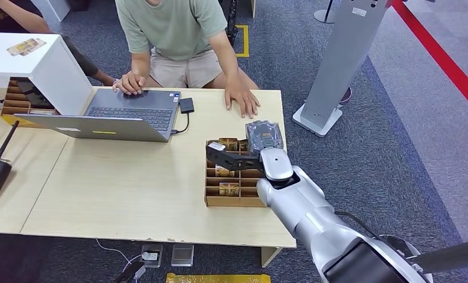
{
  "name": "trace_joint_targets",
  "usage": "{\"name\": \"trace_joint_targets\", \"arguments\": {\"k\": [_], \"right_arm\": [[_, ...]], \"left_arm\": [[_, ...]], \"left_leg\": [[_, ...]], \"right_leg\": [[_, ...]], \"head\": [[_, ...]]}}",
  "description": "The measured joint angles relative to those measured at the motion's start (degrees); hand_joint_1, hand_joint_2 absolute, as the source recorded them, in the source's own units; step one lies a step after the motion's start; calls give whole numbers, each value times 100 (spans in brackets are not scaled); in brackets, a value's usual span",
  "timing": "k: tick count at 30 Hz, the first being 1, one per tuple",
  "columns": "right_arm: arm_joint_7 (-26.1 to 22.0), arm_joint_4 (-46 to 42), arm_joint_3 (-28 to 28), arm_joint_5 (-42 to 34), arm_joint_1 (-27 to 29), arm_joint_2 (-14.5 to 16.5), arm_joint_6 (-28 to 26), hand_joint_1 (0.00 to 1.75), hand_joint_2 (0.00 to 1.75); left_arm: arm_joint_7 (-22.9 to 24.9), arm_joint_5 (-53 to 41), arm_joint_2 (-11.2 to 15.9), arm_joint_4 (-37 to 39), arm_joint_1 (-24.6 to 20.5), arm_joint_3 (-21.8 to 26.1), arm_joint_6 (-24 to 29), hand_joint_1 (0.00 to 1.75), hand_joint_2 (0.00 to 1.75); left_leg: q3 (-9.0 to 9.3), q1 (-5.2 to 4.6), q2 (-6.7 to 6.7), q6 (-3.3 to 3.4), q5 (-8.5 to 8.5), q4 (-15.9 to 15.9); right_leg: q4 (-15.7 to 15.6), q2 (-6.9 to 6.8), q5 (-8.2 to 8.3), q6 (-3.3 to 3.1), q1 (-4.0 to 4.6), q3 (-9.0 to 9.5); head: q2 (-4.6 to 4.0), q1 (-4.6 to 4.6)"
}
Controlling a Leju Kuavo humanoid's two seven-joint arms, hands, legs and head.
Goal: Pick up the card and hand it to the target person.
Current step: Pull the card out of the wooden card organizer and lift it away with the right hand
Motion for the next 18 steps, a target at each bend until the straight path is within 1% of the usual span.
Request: {"name": "trace_joint_targets", "arguments": {"k": [5,8,14,18], "right_arm": [[-29,0,0,11,0,61,-8,108,175],[-50,1,0,12,0,94,-13,113,175],[-76,4,0,9,-1,139,-31,142,175],[-77,5,0,-1,0,152,-48,166,175]], "left_arm": [[23,38,4,-126,22,0,129,0,175],[58,73,12,-217,35,-2,199,0,175],[87,110,39,-384,59,-12,300,0,175],[92,139,65,-463,66,-42,340,0,175]], "left_leg": [[0,0,0,0,0,0],[-1,0,0,0,0,0],[0,0,0,0,0,0],[0,0,0,0,0,0]], "right_leg": [[0,0,0,0,0,0],[0,0,0,0,0,0],[0,0,0,0,0,0],[0,0,0,0,0,0]], "head": [[0,-1],[0,-1],[-1,0],[-1,-1]]}}
